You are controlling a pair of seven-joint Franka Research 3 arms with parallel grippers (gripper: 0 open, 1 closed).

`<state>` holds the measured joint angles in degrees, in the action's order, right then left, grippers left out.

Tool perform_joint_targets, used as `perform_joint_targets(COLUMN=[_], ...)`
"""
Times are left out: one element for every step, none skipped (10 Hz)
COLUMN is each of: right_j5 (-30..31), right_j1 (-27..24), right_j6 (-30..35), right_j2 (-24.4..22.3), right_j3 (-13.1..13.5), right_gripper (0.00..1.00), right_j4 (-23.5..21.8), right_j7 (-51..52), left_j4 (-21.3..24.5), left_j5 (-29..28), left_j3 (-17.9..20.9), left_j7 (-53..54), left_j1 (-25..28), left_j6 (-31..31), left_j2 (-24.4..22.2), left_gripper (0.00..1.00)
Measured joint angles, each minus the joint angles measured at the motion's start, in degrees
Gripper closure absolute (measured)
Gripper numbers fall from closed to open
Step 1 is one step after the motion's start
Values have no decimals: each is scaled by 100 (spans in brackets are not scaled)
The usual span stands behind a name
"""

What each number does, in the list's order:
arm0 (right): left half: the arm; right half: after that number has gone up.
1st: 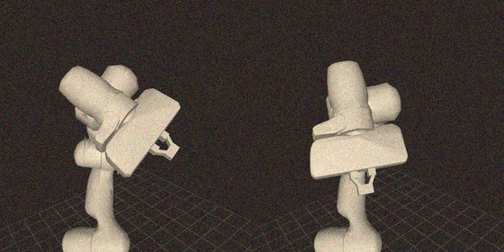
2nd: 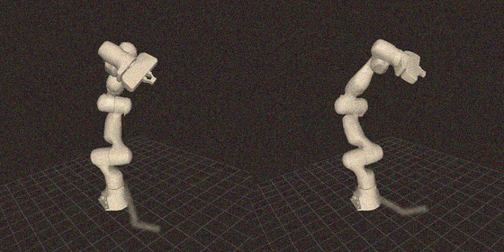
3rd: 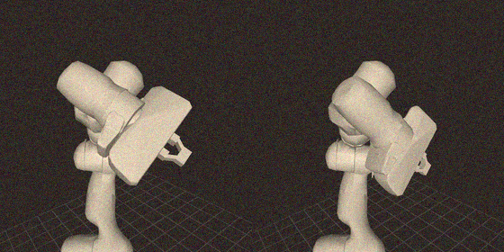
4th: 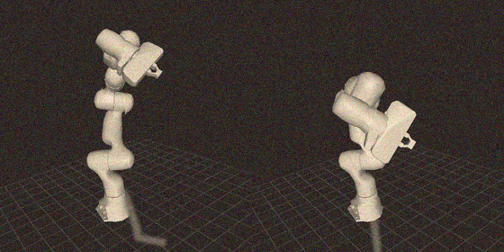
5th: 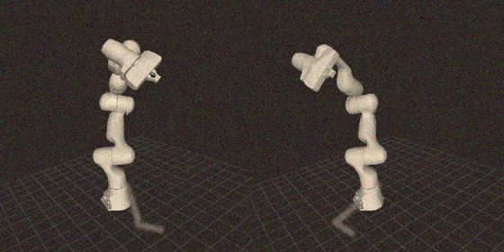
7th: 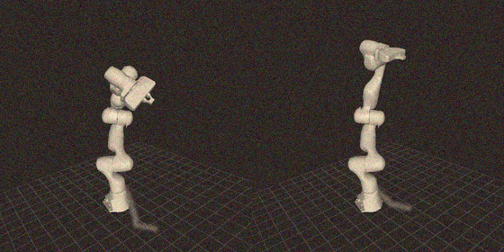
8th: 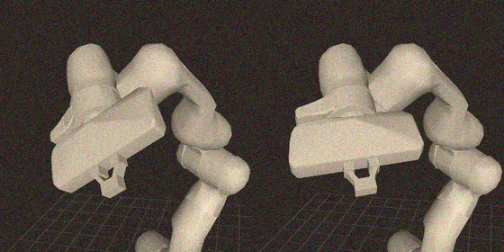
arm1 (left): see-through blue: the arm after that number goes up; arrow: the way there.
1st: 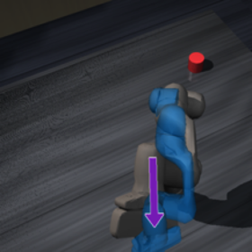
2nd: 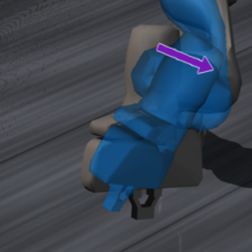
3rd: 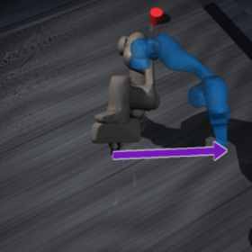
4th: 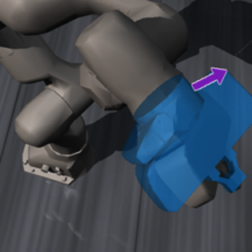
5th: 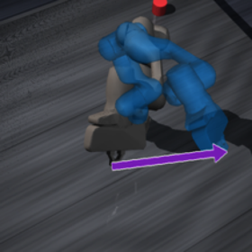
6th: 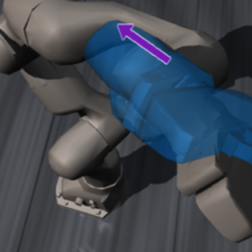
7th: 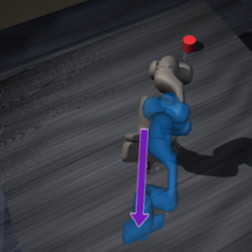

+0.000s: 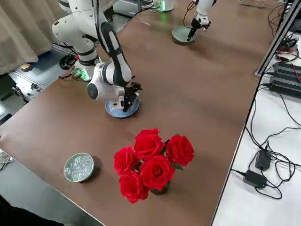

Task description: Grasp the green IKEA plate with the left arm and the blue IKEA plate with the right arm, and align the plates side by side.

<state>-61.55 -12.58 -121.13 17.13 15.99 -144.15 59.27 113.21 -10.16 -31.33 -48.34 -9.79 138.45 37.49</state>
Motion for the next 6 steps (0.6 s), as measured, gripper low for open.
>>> perform_joint_targets(right_j5=[-125,-346,-554,-669,-723,-762], right_j1=[29,134,317,471,516,516], right_j6=[50,66,66,61,59,68], right_j2=[3,15,60,123,154,156], right_j3=[1,-1,-3,-3,-2,5], right_gripper=[11,11,11,11,11,11], right_j4=[-1,-5,-6,-5,1,-2], right_j7=[3,8,9,8,9,9], left_j4=[-87,-153,-226,-313,-401,-483], left_j5=[0,0,0,0,0,0], left_j3=[119,176,181,182,182,182], left_j7=[-88,-145,-166,-170,-170,-171], left_j1=[-196,-297,-314,-318,-340,-373], left_j6=[0,0,0,0,0,0], left_j2=[2,8,24,60,124,183], left_gripper=[0,0,0,0,0,0])
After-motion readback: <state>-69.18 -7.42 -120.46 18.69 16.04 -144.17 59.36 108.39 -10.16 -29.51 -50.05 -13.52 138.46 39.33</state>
